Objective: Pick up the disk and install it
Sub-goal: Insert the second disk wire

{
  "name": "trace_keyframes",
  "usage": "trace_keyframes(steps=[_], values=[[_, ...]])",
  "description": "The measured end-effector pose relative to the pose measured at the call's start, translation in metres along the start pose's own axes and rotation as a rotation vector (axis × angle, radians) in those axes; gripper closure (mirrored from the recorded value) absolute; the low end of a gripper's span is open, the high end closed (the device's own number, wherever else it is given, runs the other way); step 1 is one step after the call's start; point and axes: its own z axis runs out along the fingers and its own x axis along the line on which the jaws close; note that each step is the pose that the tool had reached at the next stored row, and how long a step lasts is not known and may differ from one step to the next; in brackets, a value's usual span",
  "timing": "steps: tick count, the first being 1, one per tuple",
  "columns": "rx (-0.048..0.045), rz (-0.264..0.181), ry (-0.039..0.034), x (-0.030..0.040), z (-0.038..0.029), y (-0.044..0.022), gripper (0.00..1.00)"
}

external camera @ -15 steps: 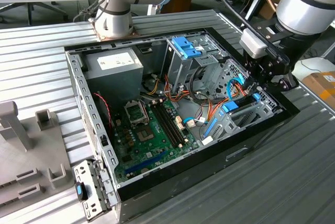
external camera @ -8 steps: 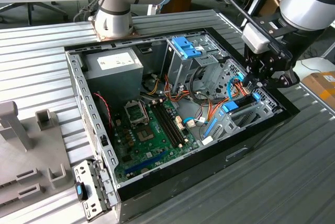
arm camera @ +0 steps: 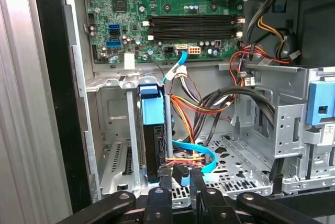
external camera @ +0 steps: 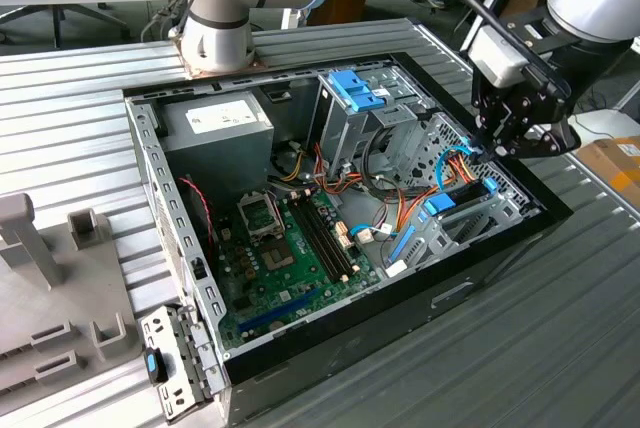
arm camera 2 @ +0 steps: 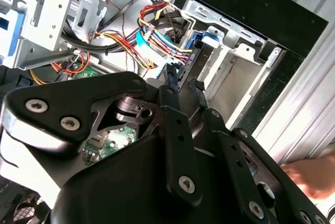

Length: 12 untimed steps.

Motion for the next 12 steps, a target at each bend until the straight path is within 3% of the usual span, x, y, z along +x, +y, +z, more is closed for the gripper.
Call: trace_keyframes(steps=[2, 4, 8, 9, 12], values=[[-0.0065, 0.001, 0.0008, 0.0001, 0.0024, -0.0015, 0.72], [-0.0236, 0.003, 0.0024, -0.0007, 0.0058, -0.0062, 0.72], [-0.0269, 0.004, 0.0026, -0.0026, 0.0064, -0.0064, 0.72], [-0.0292, 0.004, 0.0026, -0.0072, 0.0072, -0.0061, 0.72], [-0.0406, 0.005, 0.0033, -0.0105, 0.0088, -0.0091, 0.72]])
